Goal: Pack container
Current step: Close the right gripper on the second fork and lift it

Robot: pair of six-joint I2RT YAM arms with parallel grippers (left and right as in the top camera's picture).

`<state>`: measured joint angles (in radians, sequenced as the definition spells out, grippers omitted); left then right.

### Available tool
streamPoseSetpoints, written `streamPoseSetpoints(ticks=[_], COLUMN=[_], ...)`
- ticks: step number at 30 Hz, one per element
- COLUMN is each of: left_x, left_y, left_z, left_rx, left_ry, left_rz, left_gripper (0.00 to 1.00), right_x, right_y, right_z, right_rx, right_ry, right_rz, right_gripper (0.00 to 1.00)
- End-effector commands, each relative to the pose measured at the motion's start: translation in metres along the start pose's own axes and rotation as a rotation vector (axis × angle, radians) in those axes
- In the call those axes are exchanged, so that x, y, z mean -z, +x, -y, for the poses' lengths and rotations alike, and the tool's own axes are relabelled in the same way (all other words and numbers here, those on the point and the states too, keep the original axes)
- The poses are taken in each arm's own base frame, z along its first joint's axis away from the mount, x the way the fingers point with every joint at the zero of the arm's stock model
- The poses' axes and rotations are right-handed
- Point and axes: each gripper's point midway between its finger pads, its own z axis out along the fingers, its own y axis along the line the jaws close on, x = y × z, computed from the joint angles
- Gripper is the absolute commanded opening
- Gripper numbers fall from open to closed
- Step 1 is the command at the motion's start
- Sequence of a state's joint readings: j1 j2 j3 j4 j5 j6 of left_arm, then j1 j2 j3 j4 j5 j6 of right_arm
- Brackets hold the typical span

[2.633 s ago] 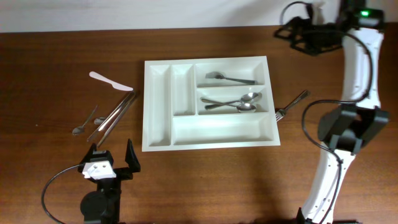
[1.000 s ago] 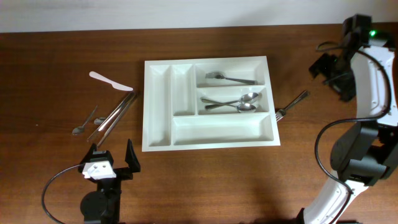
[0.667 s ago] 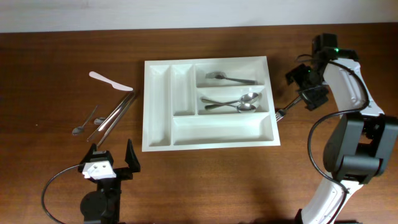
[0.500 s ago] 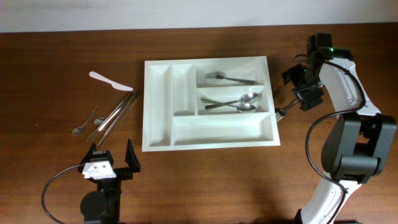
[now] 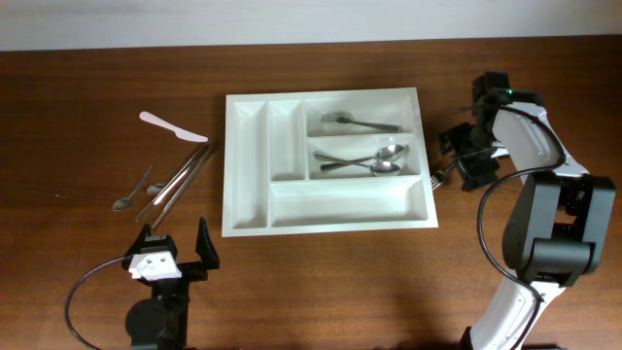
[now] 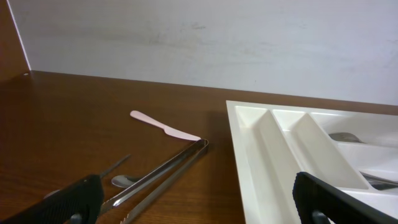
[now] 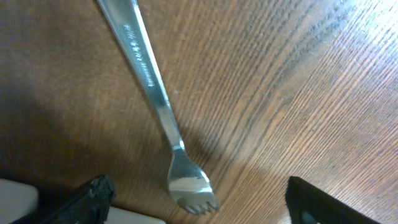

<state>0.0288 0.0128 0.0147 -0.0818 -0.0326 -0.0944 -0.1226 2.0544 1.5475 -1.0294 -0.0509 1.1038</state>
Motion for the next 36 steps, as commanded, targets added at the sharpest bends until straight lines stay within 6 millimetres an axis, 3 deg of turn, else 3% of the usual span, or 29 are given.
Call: streamPoseSetpoints(ticks=[1, 9, 17, 29, 31, 36], left_x=[0.0, 0.0, 0.0, 0.0, 0.0, 0.0], left_y=[0.001, 0.001, 0.001, 0.001, 0.001, 0.001], left_z=[0.001, 0.001, 0.001, 0.001, 0.001, 0.001], left_rx=[0.005, 0.005, 0.005, 0.005, 0.005, 0.006], left_ry=[0.006, 0.006, 0.007, 0.007, 0.007, 0.007], left_rz=[0.0, 0.0, 0.0, 0.0, 0.0, 0.0], left_gripper=[0.99, 0.99, 0.99, 0.99, 0.99, 0.99], right_x=[-0.003, -0.012, -0.029, -0.04, -0.04, -0.04], right_y=[0.002, 0.015, 0.021, 0.023, 0.022, 0.02], right_z=[0.001, -0.017, -0.009, -0.003, -0.003, -0.003], right_rx=[-0.009, 0.08, 0.086, 0.086, 0.086, 0.082], right_ry=[0.005, -0.047, -0.037, -0.03, -0.028, -0.031], right_rz=[0.003, 0.018, 0.014, 0.013, 0.018, 0.024], right_gripper=[0.87, 0.87, 0.84, 0.43, 0.28, 0.06])
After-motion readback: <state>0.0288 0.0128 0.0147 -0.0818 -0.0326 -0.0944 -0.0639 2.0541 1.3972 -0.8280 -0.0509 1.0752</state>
